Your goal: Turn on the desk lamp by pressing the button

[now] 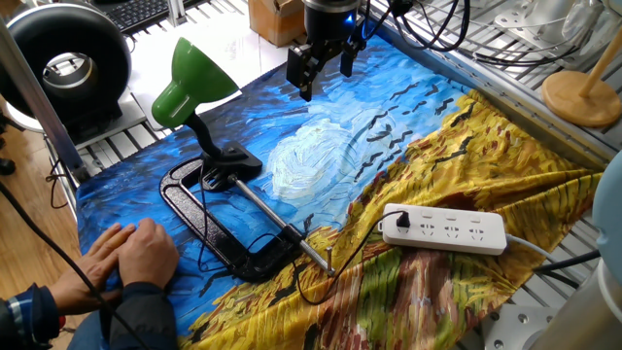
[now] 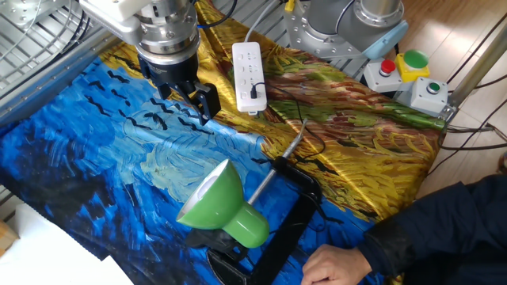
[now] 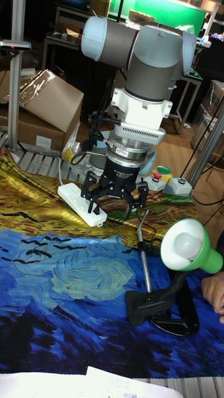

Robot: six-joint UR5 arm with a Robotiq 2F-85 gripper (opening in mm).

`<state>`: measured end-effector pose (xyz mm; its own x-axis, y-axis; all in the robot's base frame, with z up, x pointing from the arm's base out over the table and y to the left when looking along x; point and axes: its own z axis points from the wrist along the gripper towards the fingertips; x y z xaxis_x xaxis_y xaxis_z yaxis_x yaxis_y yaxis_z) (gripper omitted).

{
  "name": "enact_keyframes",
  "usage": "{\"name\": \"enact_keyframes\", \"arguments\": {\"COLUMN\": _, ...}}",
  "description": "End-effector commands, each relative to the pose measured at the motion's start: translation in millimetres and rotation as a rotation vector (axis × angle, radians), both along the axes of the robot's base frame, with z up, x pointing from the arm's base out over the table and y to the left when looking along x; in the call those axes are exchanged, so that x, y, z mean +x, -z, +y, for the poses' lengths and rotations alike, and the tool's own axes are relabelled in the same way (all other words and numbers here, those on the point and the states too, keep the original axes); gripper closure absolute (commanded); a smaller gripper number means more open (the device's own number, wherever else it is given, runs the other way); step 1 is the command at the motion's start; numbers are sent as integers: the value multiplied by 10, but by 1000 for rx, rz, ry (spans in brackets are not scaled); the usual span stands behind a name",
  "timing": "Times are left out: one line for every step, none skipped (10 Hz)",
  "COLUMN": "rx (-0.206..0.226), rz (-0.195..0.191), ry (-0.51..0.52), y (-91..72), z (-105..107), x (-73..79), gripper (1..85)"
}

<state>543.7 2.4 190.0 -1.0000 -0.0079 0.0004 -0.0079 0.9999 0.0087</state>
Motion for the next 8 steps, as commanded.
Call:
{"name": "enact_keyframes", "arguments": {"rx": -26, "rz": 17, "ry": -31, "y": 2, "z": -41, "x": -45, "gripper": 847}}
{"name": "enact_keyframes", "arguments": {"rx": -30, "rz": 16, "ry": -28, "y": 5, "z": -34, "x": -43, "gripper": 847}}
{"name": "enact_keyframes", "arguments": {"rx": -30, "rz": 16, "ry": -26, "y": 4, "z": -33, "x": -42, "gripper": 847}}
{"name": "enact_keyframes", "arguments": {"rx": -30, "rz": 16, "ry": -26, "y": 3, "z": -33, "x": -42, "gripper": 847}}
{"name": "enact_keyframes", "arguments": {"rx": -30, "rz": 16, "ry": -26, "y": 3, "z": -33, "x": -43, "gripper": 847}}
{"name": "enact_keyframes", "arguments": {"rx": -30, "rz": 16, "ry": -26, "y": 2, "z": -33, "x": -43, "gripper": 847}}
{"name": "enact_keyframes", "arguments": {"rx": -30, "rz": 16, "ry": -26, "y": 2, "z": -33, "x": -42, "gripper": 847}}
{"name": "enact_keyframes", "arguments": {"rx": -30, "rz": 17, "ry": -29, "y": 0, "z": -33, "x": -44, "gripper": 847}}
